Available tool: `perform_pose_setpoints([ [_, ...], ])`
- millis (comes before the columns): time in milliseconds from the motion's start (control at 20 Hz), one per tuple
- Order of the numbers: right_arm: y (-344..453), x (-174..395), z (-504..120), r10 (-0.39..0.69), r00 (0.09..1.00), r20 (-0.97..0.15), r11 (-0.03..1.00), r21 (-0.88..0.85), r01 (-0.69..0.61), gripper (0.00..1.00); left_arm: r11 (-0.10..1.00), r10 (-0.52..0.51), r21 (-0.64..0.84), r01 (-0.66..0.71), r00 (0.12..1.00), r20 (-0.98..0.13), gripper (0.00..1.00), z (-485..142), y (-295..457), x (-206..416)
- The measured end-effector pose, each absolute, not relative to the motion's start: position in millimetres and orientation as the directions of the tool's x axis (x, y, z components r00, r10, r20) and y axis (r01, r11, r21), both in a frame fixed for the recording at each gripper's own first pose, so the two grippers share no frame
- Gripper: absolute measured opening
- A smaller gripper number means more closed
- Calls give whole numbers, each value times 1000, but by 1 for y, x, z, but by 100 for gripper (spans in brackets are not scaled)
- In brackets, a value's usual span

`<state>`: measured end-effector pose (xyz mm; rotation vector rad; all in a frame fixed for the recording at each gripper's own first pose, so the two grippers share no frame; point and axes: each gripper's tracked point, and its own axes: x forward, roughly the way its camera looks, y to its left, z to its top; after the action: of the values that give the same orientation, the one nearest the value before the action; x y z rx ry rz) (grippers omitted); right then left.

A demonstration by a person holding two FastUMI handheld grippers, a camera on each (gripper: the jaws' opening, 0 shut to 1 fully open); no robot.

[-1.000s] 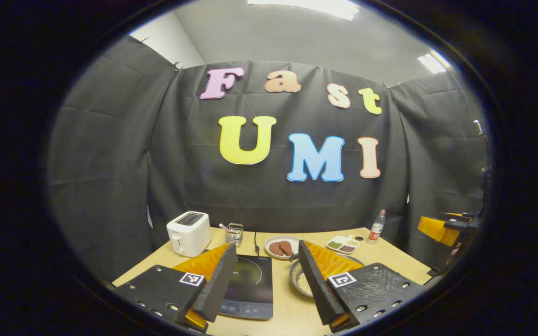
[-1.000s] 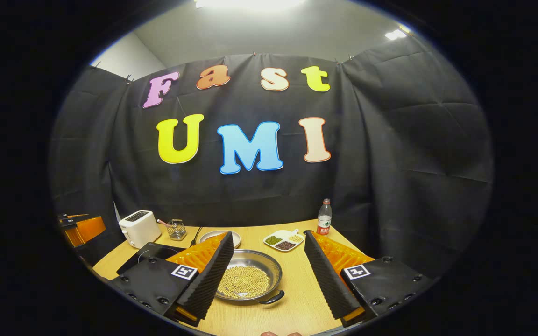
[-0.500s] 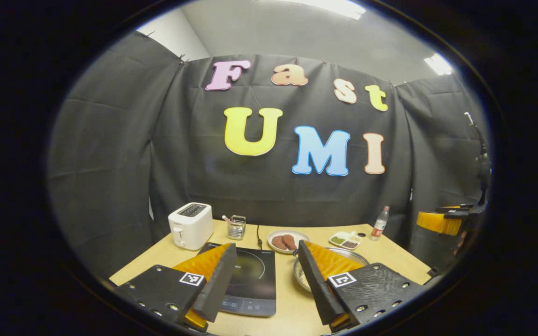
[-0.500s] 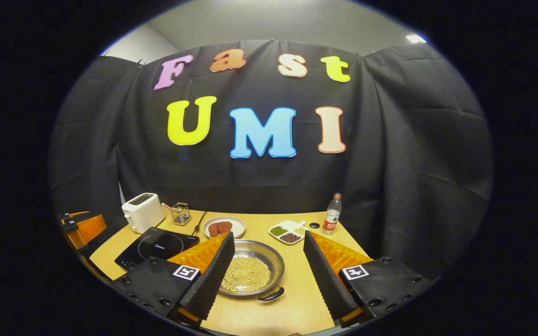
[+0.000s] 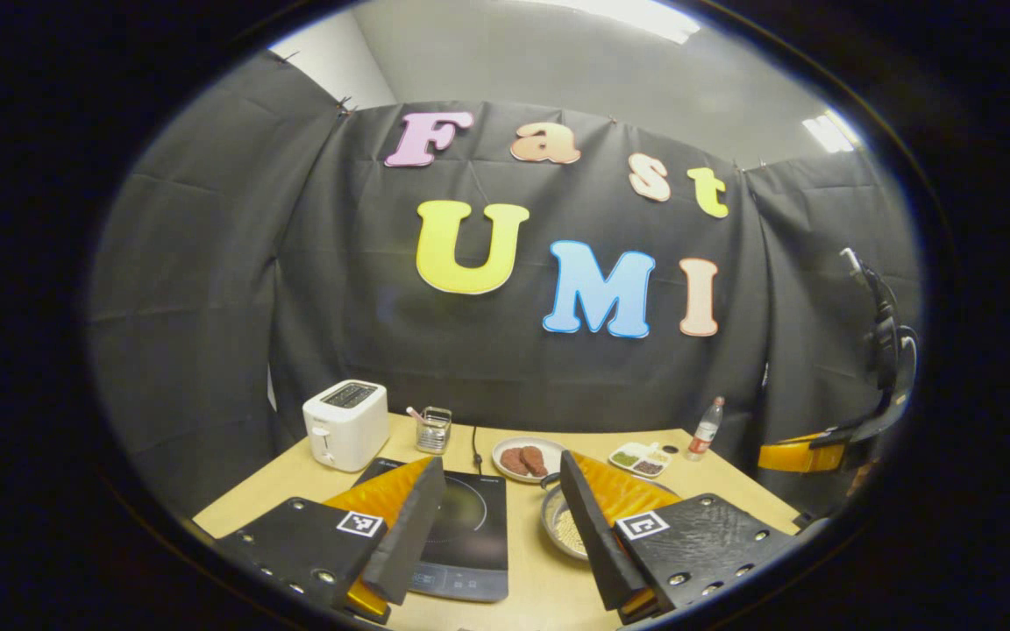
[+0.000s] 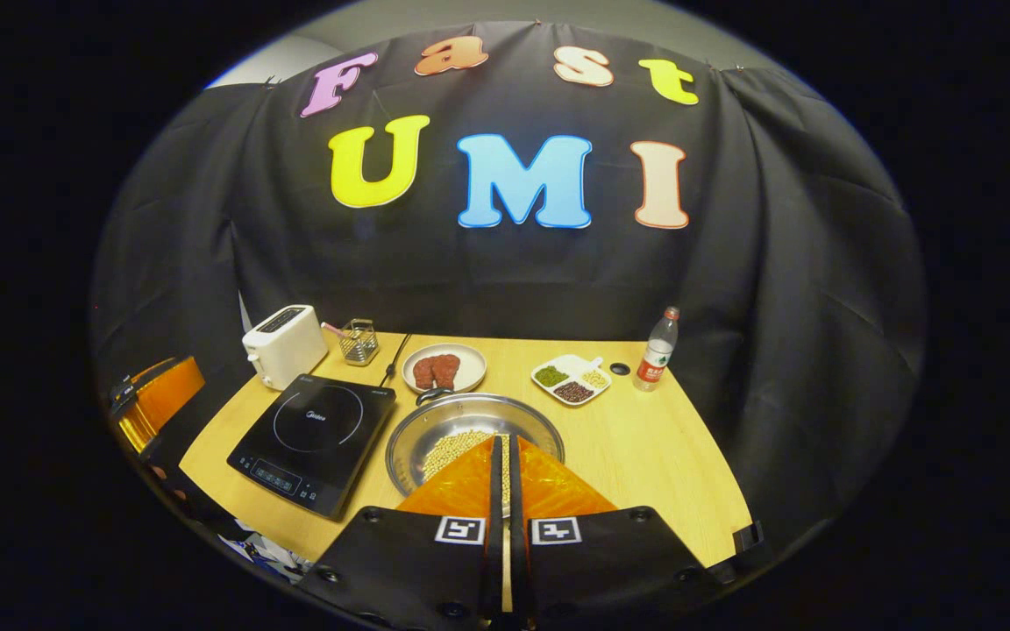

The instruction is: First push the handle of the pot to place it horizontally, then grasp the pot with both hands and set it on the induction cooktop.

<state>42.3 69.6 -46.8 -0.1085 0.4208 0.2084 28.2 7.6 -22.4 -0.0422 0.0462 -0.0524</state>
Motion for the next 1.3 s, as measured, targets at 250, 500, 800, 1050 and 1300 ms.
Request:
perform_pose_setpoints([
  [250,93,44,-83,295,793,-534,940,12,-341,2,1000,-21,-18,20,997,-73,77,-31,18,22],
  [500,98,45,-119,327,696,-640,916,34,-399,2,1000,10,11,-9,994,-107,84,-35,23,18],
  [800,88,47,-159,330,589,-737,899,57,-433,2,999,55,11,-53,986,-155,81,-47,15,25],
  [1050,83,52,-196,348,502,-792,895,122,-428,2,995,96,20,-94,980,-176,81,-52,2,25],
  [1300,70,58,-230,345,429,-835,887,140,-440,2,991,137,40,-131,967,-215,81,-62,-9,20],
])
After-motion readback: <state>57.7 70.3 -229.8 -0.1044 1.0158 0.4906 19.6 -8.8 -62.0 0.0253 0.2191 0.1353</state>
